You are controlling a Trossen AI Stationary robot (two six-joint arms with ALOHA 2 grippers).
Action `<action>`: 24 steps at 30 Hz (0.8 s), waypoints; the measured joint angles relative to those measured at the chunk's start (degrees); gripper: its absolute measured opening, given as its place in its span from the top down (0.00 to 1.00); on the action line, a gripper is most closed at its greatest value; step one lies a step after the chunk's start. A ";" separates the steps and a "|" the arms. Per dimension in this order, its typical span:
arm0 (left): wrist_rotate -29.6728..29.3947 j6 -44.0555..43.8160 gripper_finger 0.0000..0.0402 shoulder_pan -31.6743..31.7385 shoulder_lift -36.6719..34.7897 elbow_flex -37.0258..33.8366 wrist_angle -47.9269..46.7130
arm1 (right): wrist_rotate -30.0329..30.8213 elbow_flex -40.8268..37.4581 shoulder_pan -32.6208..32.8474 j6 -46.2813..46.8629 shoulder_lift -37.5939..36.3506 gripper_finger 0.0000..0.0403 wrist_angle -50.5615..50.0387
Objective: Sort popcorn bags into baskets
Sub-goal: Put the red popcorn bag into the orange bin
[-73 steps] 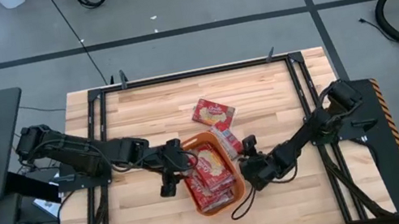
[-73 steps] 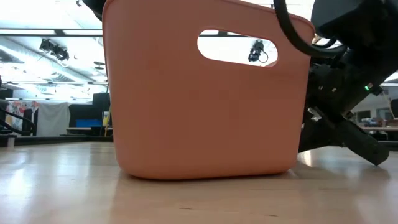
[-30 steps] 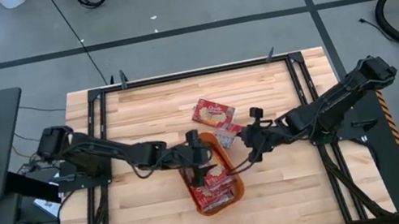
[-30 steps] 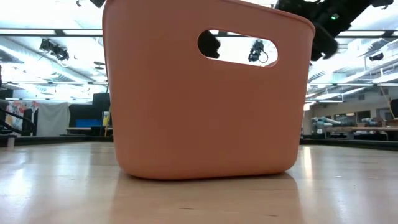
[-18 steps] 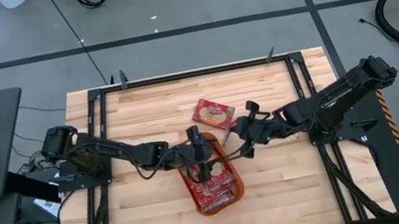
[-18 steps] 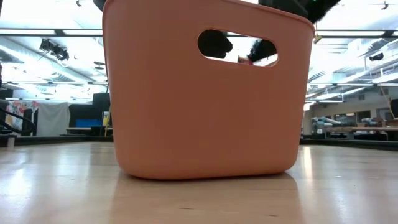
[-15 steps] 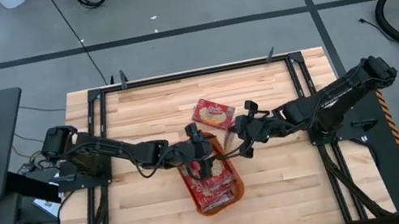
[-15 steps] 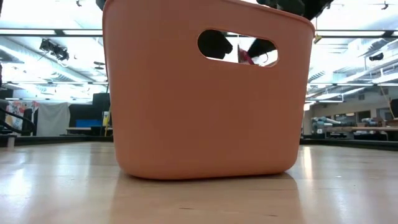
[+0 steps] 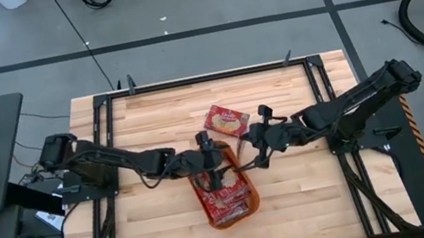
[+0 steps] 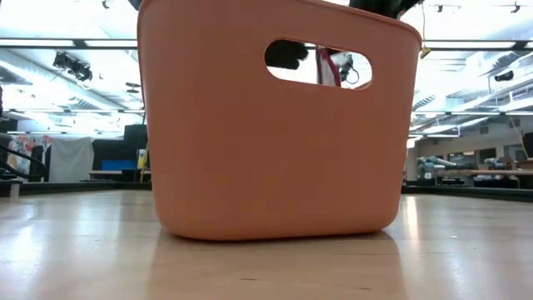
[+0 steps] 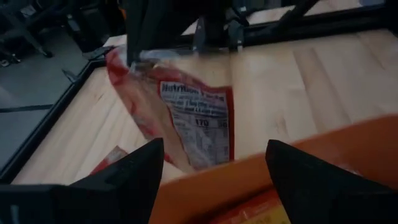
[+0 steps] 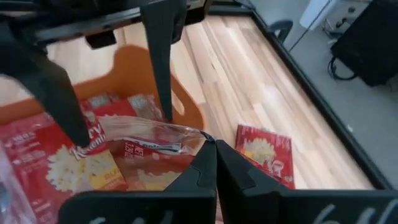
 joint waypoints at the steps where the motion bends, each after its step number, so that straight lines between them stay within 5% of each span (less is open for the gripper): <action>1: -0.10 -0.02 0.29 -0.29 -1.15 0.01 -1.58 | 0.16 0.89 0.43 -0.45 0.00 1.00 -0.74; 16: -0.25 -5.76 0.29 -3.77 -15.82 0.03 -20.10 | 4.07 11.52 9.45 -3.57 0.00 1.00 -3.35; 24: -1.66 -5.82 0.29 -3.78 -20.52 0.03 -26.02 | 2.71 12.20 13.80 -6.49 1.51 1.00 4.61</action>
